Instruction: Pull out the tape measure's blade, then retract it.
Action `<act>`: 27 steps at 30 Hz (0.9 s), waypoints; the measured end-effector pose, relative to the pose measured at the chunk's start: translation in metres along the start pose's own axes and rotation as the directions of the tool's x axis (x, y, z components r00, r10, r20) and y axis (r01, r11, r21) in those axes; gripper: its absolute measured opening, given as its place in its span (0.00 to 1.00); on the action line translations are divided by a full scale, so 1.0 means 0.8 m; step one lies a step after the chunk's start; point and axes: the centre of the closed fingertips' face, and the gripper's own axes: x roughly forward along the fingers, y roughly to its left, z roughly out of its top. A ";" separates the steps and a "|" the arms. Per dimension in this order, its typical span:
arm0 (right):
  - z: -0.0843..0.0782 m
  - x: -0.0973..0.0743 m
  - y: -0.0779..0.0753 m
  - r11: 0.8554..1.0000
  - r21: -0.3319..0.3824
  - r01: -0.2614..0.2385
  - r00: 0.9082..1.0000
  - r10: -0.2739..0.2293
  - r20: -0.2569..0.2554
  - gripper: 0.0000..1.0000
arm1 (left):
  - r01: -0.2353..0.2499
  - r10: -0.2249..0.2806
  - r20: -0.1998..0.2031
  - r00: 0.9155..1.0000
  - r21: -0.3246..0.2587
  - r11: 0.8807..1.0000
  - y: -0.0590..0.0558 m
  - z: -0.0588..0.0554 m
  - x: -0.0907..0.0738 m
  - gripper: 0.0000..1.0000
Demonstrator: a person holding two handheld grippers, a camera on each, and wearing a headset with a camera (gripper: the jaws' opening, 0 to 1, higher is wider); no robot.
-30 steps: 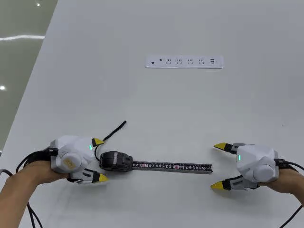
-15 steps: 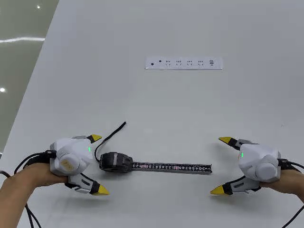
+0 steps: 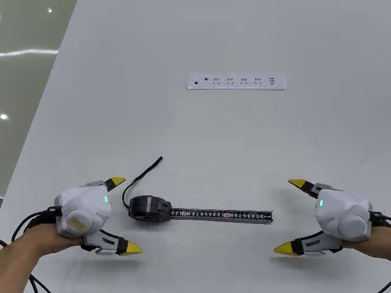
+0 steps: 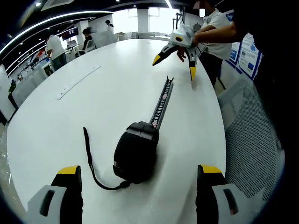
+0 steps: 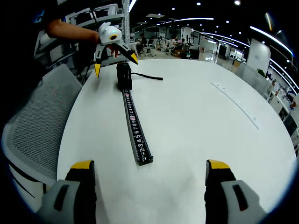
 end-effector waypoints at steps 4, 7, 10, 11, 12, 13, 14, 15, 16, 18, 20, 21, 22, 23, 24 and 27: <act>0.001 -0.005 0.005 0.999 0.016 0.034 0.999 -0.035 0.019 1.00 | -0.035 0.035 0.034 0.999 -0.024 0.999 -0.008 0.002 -0.005 1.00; 0.002 -0.008 0.012 0.997 0.045 0.057 0.997 -0.059 0.042 1.00 | -0.066 0.070 0.066 0.995 -0.051 0.996 -0.014 0.002 -0.007 1.00; 0.002 -0.010 0.019 0.996 0.058 0.073 0.996 -0.076 0.052 1.00 | -0.100 0.109 0.107 0.988 -0.087 0.991 -0.017 0.006 -0.010 1.00; 0.002 -0.010 0.020 0.995 0.064 0.079 0.995 -0.082 0.054 1.00 | -0.107 0.117 0.114 0.987 -0.094 0.990 -0.018 0.006 -0.011 1.00; 0.002 -0.011 0.022 0.994 0.073 0.086 0.994 -0.090 0.060 1.00 | -0.117 0.129 0.120 0.984 -0.101 0.988 -0.019 0.005 -0.012 1.00; 0.003 -0.012 0.023 0.993 0.077 0.092 0.993 -0.097 0.063 1.00 | -0.120 0.133 0.124 0.983 -0.107 0.987 -0.021 0.005 -0.013 1.00; 0.004 -0.013 0.026 0.991 0.086 0.100 0.992 -0.107 0.070 1.00 | -0.126 0.143 0.133 0.981 -0.128 0.984 -0.024 0.005 -0.014 1.00; 0.005 -0.013 0.028 0.990 0.092 0.102 0.991 -0.109 0.074 1.00 | -0.132 0.152 0.142 0.978 -0.137 0.982 -0.025 0.007 -0.014 1.00; 0.005 -0.013 0.029 0.990 0.096 0.108 0.990 -0.115 0.078 1.00 | -0.135 0.157 0.151 0.976 -0.144 0.980 -0.027 0.007 -0.015 1.00; 0.007 -0.013 0.034 0.987 0.107 0.117 0.988 -0.127 0.088 1.00 | -0.145 0.171 0.158 0.972 -0.167 0.975 -0.031 0.006 -0.015 1.00; 0.008 -0.014 0.038 0.985 0.116 0.131 0.985 -0.143 0.095 1.00 | -0.156 0.188 0.169 0.967 -0.186 0.970 -0.034 0.006 -0.017 1.00; 0.009 -0.014 0.040 0.983 0.123 0.136 0.984 -0.148 0.099 1.00 | -0.160 0.195 0.174 0.965 -0.195 0.968 -0.036 0.006 -0.017 1.00; 0.010 -0.015 0.042 0.981 0.129 0.145 0.982 -0.158 0.104 1.00 | -0.169 0.206 0.181 0.962 -0.202 0.965 -0.037 0.007 -0.018 1.00; 0.011 -0.015 0.044 0.980 0.134 0.148 0.981 -0.163 0.109 1.00 | -0.179 0.218 0.185 0.958 -0.207 0.962 -0.038 0.007 -0.018 1.00; 0.011 -0.016 0.045 0.978 0.140 0.157 0.978 -0.174 0.114 1.00 | -0.189 0.233 0.194 0.953 -0.222 0.957 -0.039 0.008 -0.019 1.00; 0.013 -0.017 0.051 0.974 0.151 0.166 0.975 -0.185 0.123 1.00 | -0.199 0.254 0.212 0.944 -0.249 0.948 -0.044 0.012 -0.021 1.00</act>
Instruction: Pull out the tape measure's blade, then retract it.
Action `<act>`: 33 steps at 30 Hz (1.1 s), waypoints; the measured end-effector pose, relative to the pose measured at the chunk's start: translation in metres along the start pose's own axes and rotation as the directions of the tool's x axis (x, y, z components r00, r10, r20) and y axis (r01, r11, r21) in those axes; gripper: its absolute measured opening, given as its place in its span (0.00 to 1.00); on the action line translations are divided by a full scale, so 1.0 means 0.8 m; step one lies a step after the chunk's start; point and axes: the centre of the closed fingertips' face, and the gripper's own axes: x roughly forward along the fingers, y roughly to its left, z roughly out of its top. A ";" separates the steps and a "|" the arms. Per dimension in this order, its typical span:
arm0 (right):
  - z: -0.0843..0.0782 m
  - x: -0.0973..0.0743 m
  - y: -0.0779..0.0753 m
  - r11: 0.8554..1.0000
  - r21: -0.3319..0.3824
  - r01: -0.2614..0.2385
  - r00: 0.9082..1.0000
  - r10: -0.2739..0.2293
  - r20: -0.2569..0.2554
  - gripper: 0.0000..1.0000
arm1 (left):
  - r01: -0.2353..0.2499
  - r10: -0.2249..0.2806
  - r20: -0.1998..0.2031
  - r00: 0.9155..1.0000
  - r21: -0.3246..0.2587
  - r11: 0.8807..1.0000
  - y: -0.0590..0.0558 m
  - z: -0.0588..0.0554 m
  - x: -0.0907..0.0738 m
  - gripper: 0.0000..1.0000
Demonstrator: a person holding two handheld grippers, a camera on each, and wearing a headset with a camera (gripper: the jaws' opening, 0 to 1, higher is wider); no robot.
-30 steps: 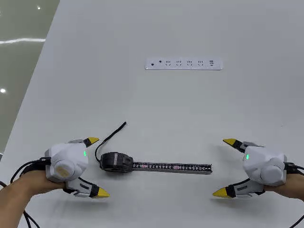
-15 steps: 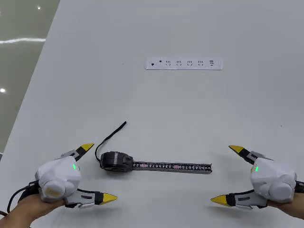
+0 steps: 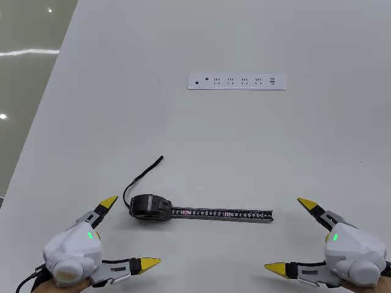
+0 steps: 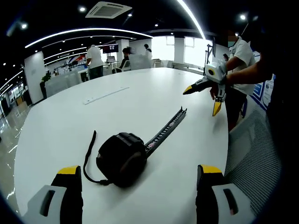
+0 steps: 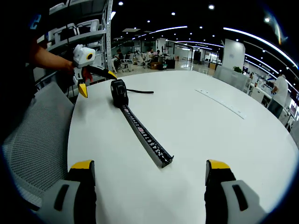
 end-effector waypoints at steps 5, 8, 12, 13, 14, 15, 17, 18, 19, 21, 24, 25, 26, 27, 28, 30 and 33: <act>0.001 -0.004 0.012 0.999 0.031 0.036 0.999 -0.037 0.021 1.00 | -0.040 0.041 0.027 0.999 -0.032 0.999 -0.009 0.002 -0.005 1.00; 0.001 -0.006 0.018 0.997 0.050 0.059 0.998 -0.060 0.031 1.00 | -0.057 0.059 0.043 0.997 -0.050 0.997 -0.014 0.006 -0.007 1.00; 0.007 -0.010 0.025 0.992 0.081 0.094 0.994 -0.098 0.047 1.00 | -0.092 0.097 0.067 0.993 -0.070 0.993 -0.024 0.010 -0.008 1.00; 0.007 -0.011 0.026 0.991 0.089 0.100 0.993 -0.105 0.049 1.00 | -0.099 0.104 0.068 0.992 -0.074 0.992 -0.026 0.010 -0.008 1.00; 0.007 -0.011 0.027 0.990 0.094 0.106 0.993 -0.111 0.051 1.00 | -0.106 0.112 0.075 0.991 -0.082 0.991 -0.028 0.011 -0.008 1.00; 0.009 -0.012 0.030 0.989 0.101 0.112 0.992 -0.117 0.053 1.00 | -0.117 0.125 0.079 0.989 -0.099 0.988 -0.030 0.010 -0.008 1.00; 0.011 -0.012 0.033 0.986 0.112 0.126 0.990 -0.132 0.053 1.00 | -0.128 0.138 0.080 0.987 -0.119 0.985 -0.035 0.009 -0.009 1.00; 0.012 -0.012 0.034 0.985 0.116 0.130 0.989 -0.137 0.056 1.00 | -0.134 0.144 0.076 0.987 -0.125 0.983 -0.037 0.009 -0.010 1.00; 0.013 -0.012 0.035 0.983 0.124 0.135 0.988 -0.143 0.058 1.00 | -0.143 0.153 0.071 0.986 -0.128 0.981 -0.038 0.008 -0.010 1.00; 0.016 -0.011 0.040 0.980 0.139 0.141 0.987 -0.150 0.057 1.00 | -0.156 0.165 0.060 0.984 -0.134 0.979 -0.042 0.006 -0.012 1.00; 0.015 -0.008 0.047 0.977 0.157 0.147 0.987 -0.156 0.045 1.00 | -0.163 0.173 0.048 0.984 -0.161 0.973 -0.047 0.004 -0.014 1.00; 0.017 -0.007 0.051 0.975 0.167 0.149 0.987 -0.158 0.042 1.00 | -0.163 0.173 0.041 0.984 -0.177 0.971 -0.049 0.002 -0.014 1.00; 0.018 -0.007 0.054 0.973 0.171 0.152 0.986 -0.162 0.042 1.00 | -0.167 0.177 0.040 0.983 -0.181 0.969 -0.050 0.003 -0.014 1.00; 0.019 -0.006 0.057 0.971 0.179 0.155 0.985 -0.165 0.043 1.00 | -0.173 0.182 0.039 0.982 -0.182 0.968 -0.052 0.003 -0.014 1.00; 0.020 -0.006 0.059 0.970 0.187 0.157 0.985 -0.168 0.046 1.00 | -0.177 0.186 0.039 0.982 -0.182 0.967 -0.053 0.003 -0.015 1.00; 0.022 -0.005 0.061 0.966 0.200 0.162 0.984 -0.175 0.047 1.00 | -0.190 0.200 0.036 0.979 -0.188 0.964 -0.052 0.003 -0.016 1.00; 0.027 -0.005 0.069 0.963 0.215 0.161 0.983 -0.175 0.049 1.00 | -0.230 0.244 0.041 0.969 -0.213 0.949 -0.046 0.005 -0.018 1.00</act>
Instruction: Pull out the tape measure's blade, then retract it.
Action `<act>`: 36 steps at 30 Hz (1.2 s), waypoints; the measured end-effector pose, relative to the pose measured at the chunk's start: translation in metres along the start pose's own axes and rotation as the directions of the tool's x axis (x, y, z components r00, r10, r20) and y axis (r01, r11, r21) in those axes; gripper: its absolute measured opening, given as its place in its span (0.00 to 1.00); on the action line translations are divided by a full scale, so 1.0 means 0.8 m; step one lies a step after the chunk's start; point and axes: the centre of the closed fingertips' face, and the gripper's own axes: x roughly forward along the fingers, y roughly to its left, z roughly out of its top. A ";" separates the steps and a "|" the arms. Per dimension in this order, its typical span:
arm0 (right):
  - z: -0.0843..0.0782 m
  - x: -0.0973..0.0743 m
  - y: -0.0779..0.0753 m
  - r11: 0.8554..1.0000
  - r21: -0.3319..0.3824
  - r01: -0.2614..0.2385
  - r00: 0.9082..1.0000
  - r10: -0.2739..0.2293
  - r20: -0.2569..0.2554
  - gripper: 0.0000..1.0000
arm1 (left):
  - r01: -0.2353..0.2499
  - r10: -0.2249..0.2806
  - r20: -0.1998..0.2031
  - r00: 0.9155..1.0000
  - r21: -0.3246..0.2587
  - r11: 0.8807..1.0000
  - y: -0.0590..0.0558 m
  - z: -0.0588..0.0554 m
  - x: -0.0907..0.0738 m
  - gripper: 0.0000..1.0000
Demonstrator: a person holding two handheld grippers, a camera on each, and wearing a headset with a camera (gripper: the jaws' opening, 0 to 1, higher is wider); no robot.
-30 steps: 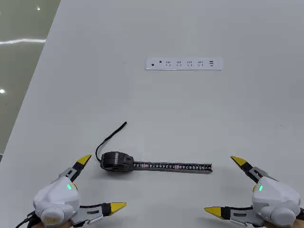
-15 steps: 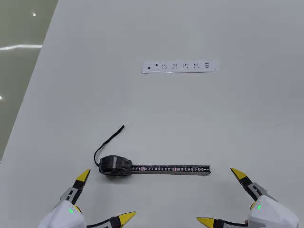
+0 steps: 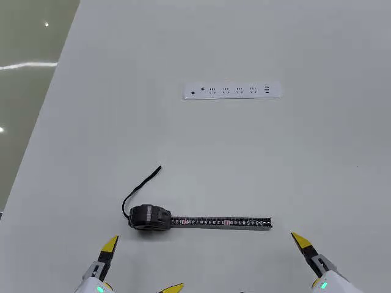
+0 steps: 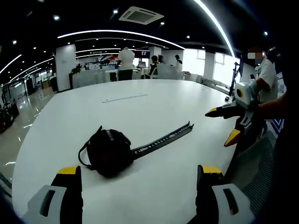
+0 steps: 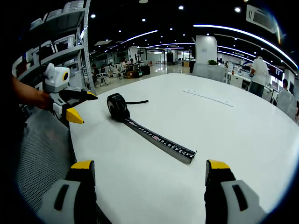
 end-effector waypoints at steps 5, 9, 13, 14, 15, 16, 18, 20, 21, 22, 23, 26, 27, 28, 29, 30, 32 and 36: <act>-0.001 0.001 0.006 1.000 0.022 0.003 1.000 -0.003 0.003 1.00 | -0.025 0.026 0.015 1.000 -0.028 0.999 0.000 0.005 -0.002 1.00; 0.000 0.001 0.008 1.000 0.029 0.007 1.000 -0.007 -0.001 1.00 | -0.041 0.041 0.009 0.999 -0.045 0.998 -0.001 0.005 -0.003 1.00; 0.003 0.000 0.010 0.999 0.040 0.011 1.000 -0.011 0.009 0.99 | -0.045 0.045 0.007 0.999 -0.057 0.997 -0.008 0.005 -0.006 1.00; 0.003 0.000 0.010 0.999 0.039 0.010 1.000 -0.010 0.008 0.99 | -0.050 0.051 0.005 0.999 -0.058 0.997 -0.010 0.005 -0.006 1.00; 0.003 0.000 0.010 0.999 0.037 0.011 1.000 -0.011 0.005 0.99 | -0.053 0.054 0.004 0.999 -0.058 0.997 -0.011 0.003 -0.006 1.00; 0.003 0.000 0.010 0.999 0.036 0.012 1.000 -0.012 0.005 0.99 | -0.055 0.055 0.003 0.998 -0.059 0.997 -0.012 0.002 -0.006 1.00; 0.003 -0.001 0.010 0.999 0.038 0.012 1.000 -0.012 0.005 0.99 | -0.062 0.062 -0.002 0.998 -0.057 0.996 -0.013 0.000 -0.007 1.00; 0.002 -0.002 0.009 0.999 0.040 0.012 1.000 -0.012 0.001 0.99 | -0.066 0.065 -0.007 0.998 -0.067 0.996 -0.012 -0.002 -0.007 1.00; 0.000 -0.002 0.009 0.999 0.039 0.012 1.000 -0.012 -0.002 0.99 | -0.072 0.072 -0.007 0.997 -0.070 0.995 -0.010 -0.002 -0.007 1.00; 0.000 -0.003 0.008 0.999 0.039 0.013 1.000 -0.013 -0.003 0.99 | -0.082 0.081 -0.006 0.997 -0.073 0.994 -0.008 -0.001 -0.008 1.00; 0.000 -0.003 0.008 0.999 0.039 0.014 1.000 -0.014 -0.003 0.99 | -0.084 0.084 -0.004 0.996 -0.075 0.994 -0.007 -0.001 -0.009 1.00; -0.002 -0.005 0.007 0.999 0.043 0.017 1.000 -0.017 -0.005 0.99 | -0.097 0.097 -0.005 0.995 -0.082 0.992 -0.003 -0.002 -0.010 1.00; -0.002 -0.005 0.007 0.999 0.044 0.018 1.000 -0.018 -0.007 0.99 | -0.101 0.101 -0.007 0.995 -0.084 0.991 -0.002 -0.003 -0.010 1.00; -0.002 -0.005 0.007 0.999 0.044 0.018 1.000 -0.018 -0.007 0.99 | -0.103 0.103 -0.009 0.995 -0.088 0.991 -0.001 -0.003 -0.010 1.00; -0.002 -0.005 0.007 0.999 0.046 0.018 1.000 -0.018 -0.006 0.99 | -0.106 0.105 -0.009 0.994 -0.091 0.990 -0.001 -0.003 -0.010 1.00; -0.003 -0.005 0.007 0.999 0.046 0.017 1.000 -0.016 -0.008 0.99 | -0.107 0.106 -0.009 0.994 -0.092 0.990 -0.001 -0.003 -0.010 1.00; -0.004 -0.005 0.007 0.999 0.044 0.014 1.000 -0.014 -0.014 0.99 | -0.112 0.112 -0.007 0.994 -0.091 0.990 -0.001 -0.003 -0.010 1.00; -0.003 -0.005 0.006 0.999 0.049 0.017 1.000 -0.016 -0.013 0.99 | -0.122 0.122 -0.006 0.993 -0.095 0.988 0.002 -0.003 -0.010 1.00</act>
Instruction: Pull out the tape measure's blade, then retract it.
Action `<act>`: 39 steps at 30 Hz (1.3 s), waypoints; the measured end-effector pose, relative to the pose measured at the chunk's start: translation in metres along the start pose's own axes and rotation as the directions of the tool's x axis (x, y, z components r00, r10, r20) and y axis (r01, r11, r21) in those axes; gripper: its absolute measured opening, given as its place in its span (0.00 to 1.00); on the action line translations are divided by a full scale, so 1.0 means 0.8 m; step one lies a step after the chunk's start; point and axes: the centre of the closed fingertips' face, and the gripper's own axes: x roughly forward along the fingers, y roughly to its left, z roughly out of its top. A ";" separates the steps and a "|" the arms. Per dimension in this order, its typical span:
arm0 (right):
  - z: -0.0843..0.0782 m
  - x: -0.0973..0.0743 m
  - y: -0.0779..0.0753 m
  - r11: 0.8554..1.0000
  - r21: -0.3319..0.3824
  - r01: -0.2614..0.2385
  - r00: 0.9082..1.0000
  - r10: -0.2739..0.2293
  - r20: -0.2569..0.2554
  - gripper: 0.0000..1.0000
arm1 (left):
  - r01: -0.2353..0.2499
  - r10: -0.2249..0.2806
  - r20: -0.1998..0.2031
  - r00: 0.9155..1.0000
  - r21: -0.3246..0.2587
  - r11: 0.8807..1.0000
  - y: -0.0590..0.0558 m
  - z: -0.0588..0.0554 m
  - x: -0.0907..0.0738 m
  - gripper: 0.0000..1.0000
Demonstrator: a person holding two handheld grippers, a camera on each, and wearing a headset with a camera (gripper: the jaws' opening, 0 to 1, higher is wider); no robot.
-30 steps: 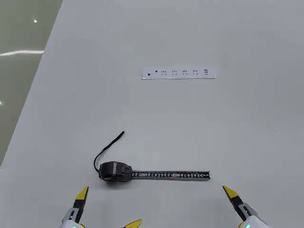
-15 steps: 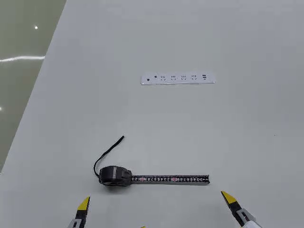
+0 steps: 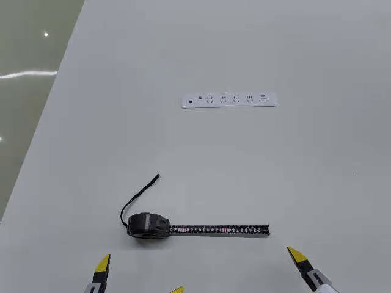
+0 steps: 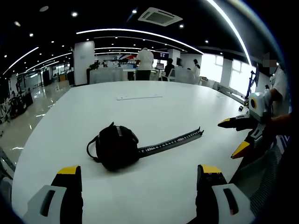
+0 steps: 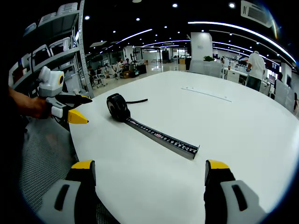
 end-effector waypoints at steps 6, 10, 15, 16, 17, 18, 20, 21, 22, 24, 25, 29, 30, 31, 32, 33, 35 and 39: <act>-0.003 0.000 -0.002 1.000 -0.004 -0.005 1.000 0.005 -0.006 0.99 | -0.004 0.004 -0.013 1.000 -0.005 1.000 0.000 -0.003 0.000 1.00; -0.001 0.001 -0.003 1.000 -0.017 -0.019 1.000 0.019 -0.006 0.98 | -0.013 0.013 -0.008 1.000 -0.011 1.000 0.000 -0.001 0.001 1.00; -0.004 0.006 -0.008 0.998 -0.037 -0.048 0.999 0.048 -0.012 0.98 | -0.031 0.032 0.005 0.999 -0.010 0.999 0.001 0.002 0.004 1.00; -0.004 0.006 -0.009 0.997 -0.045 -0.059 0.998 0.058 -0.016 0.98 | -0.037 0.037 0.008 0.999 -0.017 0.999 0.001 0.003 0.004 1.00; -0.004 0.007 -0.010 0.997 -0.050 -0.064 0.998 0.064 -0.018 0.97 | -0.040 0.040 0.008 0.999 -0.019 0.999 0.001 0.003 0.005 1.00; -0.004 0.006 -0.012 0.996 -0.060 -0.069 0.998 0.068 -0.020 0.97 | -0.042 0.042 0.006 0.999 -0.021 0.999 0.001 0.002 0.005 1.00; -0.005 0.006 -0.016 0.995 -0.065 -0.076 0.997 0.075 -0.021 0.96 | -0.053 0.053 0.004 0.999 -0.016 0.998 0.003 0.002 0.007 1.00; -0.005 0.007 -0.016 0.993 -0.072 -0.091 0.996 0.090 -0.024 0.95 | -0.058 0.058 0.006 0.998 -0.017 0.998 0.003 0.003 0.008 1.00; -0.006 0.007 -0.017 0.992 -0.079 -0.096 0.995 0.094 -0.026 0.95 | -0.061 0.061 0.006 0.998 -0.020 0.998 0.004 0.003 0.009 1.00; -0.008 0.008 -0.020 0.989 -0.096 -0.114 0.993 0.111 -0.036 0.93 | -0.066 0.066 0.004 0.998 -0.023 0.998 0.005 0.002 0.011 0.99; -0.009 0.008 -0.021 0.987 -0.098 -0.125 0.992 0.121 -0.043 0.93 | -0.069 0.069 0.003 0.998 -0.022 0.997 0.005 0.001 0.011 0.99; -0.012 0.011 -0.028 0.979 -0.121 -0.163 0.986 0.158 -0.053 0.90 | -0.083 0.083 -0.003 0.997 -0.019 0.996 0.007 -0.002 0.014 0.98; -0.013 0.012 -0.029 0.978 -0.125 -0.167 0.985 0.161 -0.054 0.89 | -0.087 0.087 -0.002 0.996 -0.023 0.996 0.008 -0.002 0.014 0.98; -0.013 0.014 -0.032 0.976 -0.130 -0.175 0.984 0.169 -0.057 0.88 | -0.089 0.089 -0.005 0.996 -0.029 0.996 0.009 -0.002 0.015 0.98; -0.015 0.015 -0.033 0.974 -0.134 -0.185 0.982 0.178 -0.062 0.87 | -0.094 0.094 -0.005 0.996 -0.033 0.995 0.010 -0.002 0.016 0.98; -0.016 0.016 -0.035 0.972 -0.141 -0.187 0.982 0.180 -0.064 0.86 | -0.101 0.101 -0.003 0.995 -0.037 0.994 0.011 -0.002 0.016 0.98; -0.014 0.018 -0.038 0.969 -0.149 -0.197 0.980 0.189 -0.068 0.86 | -0.104 0.104 -0.004 0.995 -0.043 0.994 0.012 -0.001 0.018 0.98; -0.015 0.024 -0.046 0.961 -0.165 -0.222 0.974 0.212 -0.076 0.82 | -0.117 0.117 -0.007 0.993 -0.045 0.992 0.014 -0.001 0.024 0.98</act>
